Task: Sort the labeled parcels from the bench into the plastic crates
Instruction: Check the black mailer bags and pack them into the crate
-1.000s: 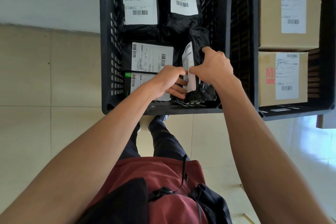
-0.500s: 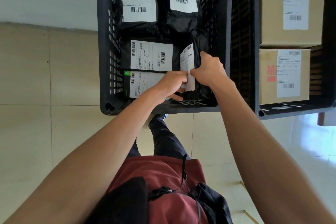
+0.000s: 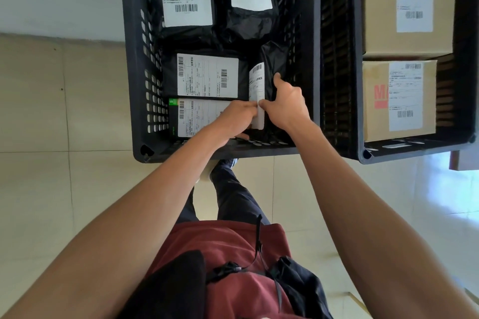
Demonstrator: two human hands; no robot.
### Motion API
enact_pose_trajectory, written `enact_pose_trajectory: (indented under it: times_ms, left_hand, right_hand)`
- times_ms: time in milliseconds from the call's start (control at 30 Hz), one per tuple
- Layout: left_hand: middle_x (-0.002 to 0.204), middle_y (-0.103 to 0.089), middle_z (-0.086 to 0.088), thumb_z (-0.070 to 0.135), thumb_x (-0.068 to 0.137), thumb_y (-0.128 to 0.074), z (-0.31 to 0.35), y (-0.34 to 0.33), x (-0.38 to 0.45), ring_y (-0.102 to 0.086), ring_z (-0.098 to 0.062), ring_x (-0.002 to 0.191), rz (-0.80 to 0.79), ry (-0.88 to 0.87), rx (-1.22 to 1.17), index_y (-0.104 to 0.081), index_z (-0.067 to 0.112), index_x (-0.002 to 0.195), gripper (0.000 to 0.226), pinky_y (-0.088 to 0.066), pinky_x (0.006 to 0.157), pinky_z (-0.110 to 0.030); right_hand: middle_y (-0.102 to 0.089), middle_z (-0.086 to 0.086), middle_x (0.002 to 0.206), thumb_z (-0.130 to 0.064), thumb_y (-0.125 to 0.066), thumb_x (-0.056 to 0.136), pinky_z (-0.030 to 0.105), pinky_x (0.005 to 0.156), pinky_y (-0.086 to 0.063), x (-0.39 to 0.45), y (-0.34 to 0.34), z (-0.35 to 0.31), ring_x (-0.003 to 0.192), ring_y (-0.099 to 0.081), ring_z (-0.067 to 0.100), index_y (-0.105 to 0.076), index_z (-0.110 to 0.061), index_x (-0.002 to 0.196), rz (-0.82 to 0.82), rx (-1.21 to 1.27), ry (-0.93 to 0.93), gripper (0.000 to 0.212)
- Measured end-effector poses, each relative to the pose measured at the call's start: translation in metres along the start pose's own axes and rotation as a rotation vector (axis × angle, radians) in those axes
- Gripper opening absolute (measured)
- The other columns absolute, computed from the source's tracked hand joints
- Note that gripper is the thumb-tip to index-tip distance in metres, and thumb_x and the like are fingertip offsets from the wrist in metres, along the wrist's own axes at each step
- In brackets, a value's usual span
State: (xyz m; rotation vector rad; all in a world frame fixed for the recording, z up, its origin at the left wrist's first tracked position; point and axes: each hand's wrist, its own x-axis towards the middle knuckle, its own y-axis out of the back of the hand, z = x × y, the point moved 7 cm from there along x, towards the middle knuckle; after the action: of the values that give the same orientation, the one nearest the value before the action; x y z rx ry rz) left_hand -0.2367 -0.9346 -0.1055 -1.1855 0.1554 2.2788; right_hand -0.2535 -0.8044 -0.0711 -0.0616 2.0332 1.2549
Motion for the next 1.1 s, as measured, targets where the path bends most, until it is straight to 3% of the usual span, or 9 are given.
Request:
enact_pose_trajectory:
  times_ms: [100, 167, 367, 500, 600, 767, 867, 1000, 1100]
  left_hand:
    - [0.12, -0.073, -0.018, 0.016, 0.101, -0.05, -0.003, 0.003, 0.007, -0.071, -0.033, 0.11, 0.004, 0.03, 0.033, -0.074, 0.029, 0.106, 0.027, -0.06, 0.094, -0.051]
    - [0.116, -0.073, -0.015, 0.02, 0.102, -0.057, -0.005, 0.005, 0.012, -0.072, -0.031, 0.106, 0.018, 0.017, 0.054, -0.074, 0.021, 0.12, 0.025, -0.061, 0.093, -0.05]
    - [0.12, -0.073, -0.004, 0.022, 0.097, -0.071, -0.01, 0.001, 0.024, -0.071, -0.02, 0.104, 0.052, -0.04, 0.073, -0.069, 0.02, 0.134, 0.037, -0.064, 0.087, -0.044]
    - [0.128, -0.07, -0.007, 0.017, 0.097, -0.071, -0.012, -0.001, 0.033, -0.07, -0.021, 0.107, 0.065, -0.041, 0.103, -0.068, 0.016, 0.135, 0.038, -0.064, 0.087, -0.043]
    - [0.129, -0.069, -0.009, 0.014, 0.098, -0.069, -0.012, -0.002, 0.04, -0.069, -0.024, 0.104, 0.09, -0.046, 0.177, -0.07, 0.012, 0.132, 0.034, -0.065, 0.081, -0.041]
    - [0.097, -0.076, -0.017, 0.018, 0.099, -0.069, -0.012, 0.008, 0.052, -0.074, -0.034, 0.087, 0.207, -0.092, 0.291, -0.079, 0.005, 0.111, 0.021, -0.065, 0.073, -0.048]
    - [0.094, -0.076, -0.017, 0.02, 0.096, -0.073, -0.017, 0.01, 0.059, -0.076, -0.033, 0.081, 0.245, -0.072, 0.285, -0.08, 0.004, 0.107, 0.02, -0.066, 0.069, -0.046]
    - [0.093, -0.078, -0.01, 0.019, 0.087, -0.083, -0.025, 0.014, 0.072, -0.077, -0.027, 0.084, 0.275, -0.06, 0.257, -0.083, 0.009, 0.099, 0.015, -0.065, 0.077, -0.045]
    - [0.088, -0.078, -0.009, 0.016, 0.086, -0.083, -0.029, 0.015, 0.075, -0.077, -0.026, 0.083, 0.273, -0.064, 0.249, -0.084, 0.012, 0.093, 0.008, -0.065, 0.076, -0.045]
  right_hand:
    - [-0.06, 0.022, 0.136, -0.029, -0.066, 0.101, 0.046, 0.099, -0.051, 0.002, -0.007, 0.003, 0.129, -0.055, 0.039, -0.017, -0.015, 0.165, -0.006, -0.028, -0.002, 0.082]
    - [-0.056, 0.023, 0.14, -0.029, -0.066, 0.102, 0.046, 0.104, -0.048, 0.004, -0.009, 0.003, 0.138, -0.047, 0.041, -0.016, -0.015, 0.165, -0.019, -0.038, -0.001, 0.082]
    - [-0.043, 0.028, 0.151, -0.027, -0.065, 0.102, 0.046, 0.108, -0.048, 0.011, -0.006, 0.01, 0.137, -0.048, 0.04, -0.014, -0.017, 0.166, -0.083, -0.015, -0.032, 0.083]
    - [-0.05, 0.026, 0.145, -0.025, -0.064, 0.103, 0.049, 0.106, -0.051, 0.015, -0.017, 0.006, 0.13, -0.054, 0.04, -0.013, -0.016, 0.166, -0.08, -0.046, -0.042, 0.082]
    - [-0.056, 0.023, 0.14, -0.021, -0.063, 0.103, 0.047, 0.104, -0.053, 0.019, -0.023, 0.008, 0.129, -0.056, 0.038, -0.013, -0.017, 0.166, -0.073, -0.045, -0.061, 0.081]
    - [-0.054, 0.022, 0.142, -0.022, -0.064, 0.103, 0.044, 0.102, -0.05, 0.022, -0.025, 0.01, 0.13, -0.055, 0.037, -0.013, -0.019, 0.166, -0.078, -0.029, -0.079, 0.081]
    - [-0.056, 0.02, 0.139, -0.02, -0.066, 0.102, 0.045, 0.103, -0.053, 0.023, -0.025, 0.011, 0.124, -0.059, 0.034, -0.015, -0.02, 0.166, -0.061, 0.013, -0.09, 0.082]
    - [-0.058, 0.019, 0.137, -0.023, -0.069, 0.1, 0.05, 0.101, -0.055, 0.021, -0.027, 0.014, 0.119, -0.063, 0.034, -0.019, -0.021, 0.165, -0.032, 0.029, -0.1, 0.082]
    - [-0.053, 0.022, 0.143, -0.022, -0.065, 0.103, 0.046, 0.106, -0.051, 0.017, -0.027, 0.015, 0.127, -0.057, 0.037, -0.02, -0.019, 0.165, -0.038, 0.007, -0.089, 0.077]
